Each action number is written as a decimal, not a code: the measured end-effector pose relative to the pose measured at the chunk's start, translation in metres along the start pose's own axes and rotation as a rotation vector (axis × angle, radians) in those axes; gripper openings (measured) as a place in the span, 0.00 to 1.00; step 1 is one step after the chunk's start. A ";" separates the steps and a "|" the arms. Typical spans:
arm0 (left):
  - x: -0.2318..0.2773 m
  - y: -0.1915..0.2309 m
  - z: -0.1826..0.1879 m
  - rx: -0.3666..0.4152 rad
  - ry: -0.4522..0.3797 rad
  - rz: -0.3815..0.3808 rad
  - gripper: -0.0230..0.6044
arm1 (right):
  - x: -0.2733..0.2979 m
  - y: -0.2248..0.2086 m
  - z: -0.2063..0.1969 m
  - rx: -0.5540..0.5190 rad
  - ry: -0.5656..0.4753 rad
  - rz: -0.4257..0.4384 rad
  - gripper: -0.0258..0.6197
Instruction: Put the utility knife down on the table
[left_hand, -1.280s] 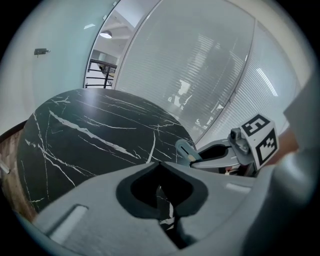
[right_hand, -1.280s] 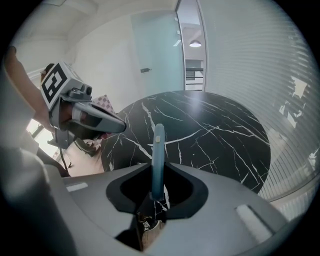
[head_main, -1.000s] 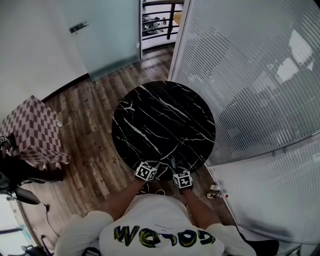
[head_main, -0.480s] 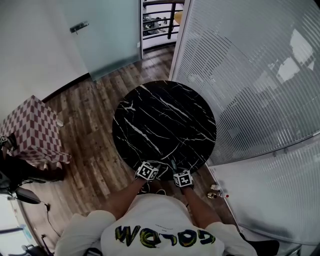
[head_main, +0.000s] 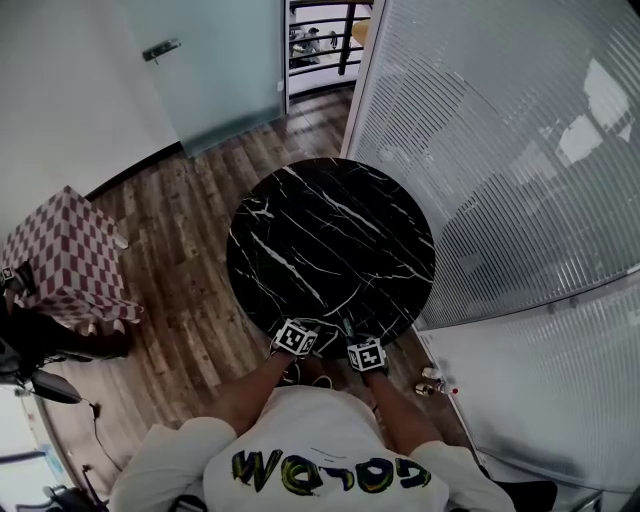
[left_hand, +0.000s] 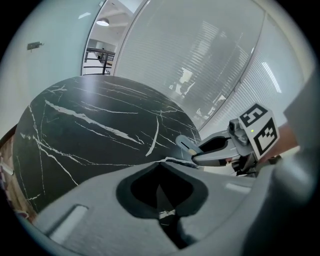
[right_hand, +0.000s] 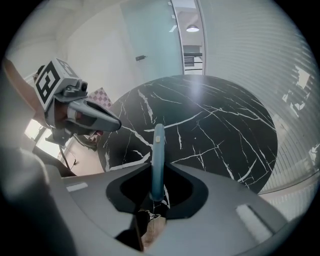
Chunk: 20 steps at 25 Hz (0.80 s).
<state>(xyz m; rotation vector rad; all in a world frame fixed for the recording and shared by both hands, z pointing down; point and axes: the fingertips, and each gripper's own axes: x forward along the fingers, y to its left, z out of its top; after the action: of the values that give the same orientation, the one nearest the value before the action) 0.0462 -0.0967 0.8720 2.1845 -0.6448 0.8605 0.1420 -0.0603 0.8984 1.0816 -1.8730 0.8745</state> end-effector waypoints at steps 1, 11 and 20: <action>0.001 0.001 -0.001 0.002 0.004 0.000 0.04 | 0.001 0.000 0.000 -0.002 0.002 0.000 0.15; 0.006 -0.001 0.000 -0.011 0.021 -0.002 0.04 | 0.005 -0.001 -0.001 -0.016 0.037 0.000 0.15; 0.014 -0.002 -0.004 -0.002 0.046 -0.005 0.04 | 0.010 -0.001 -0.005 -0.046 0.063 0.008 0.16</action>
<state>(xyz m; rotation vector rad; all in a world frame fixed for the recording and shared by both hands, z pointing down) 0.0549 -0.0953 0.8834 2.1574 -0.6167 0.9043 0.1412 -0.0598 0.9095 1.0079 -1.8375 0.8560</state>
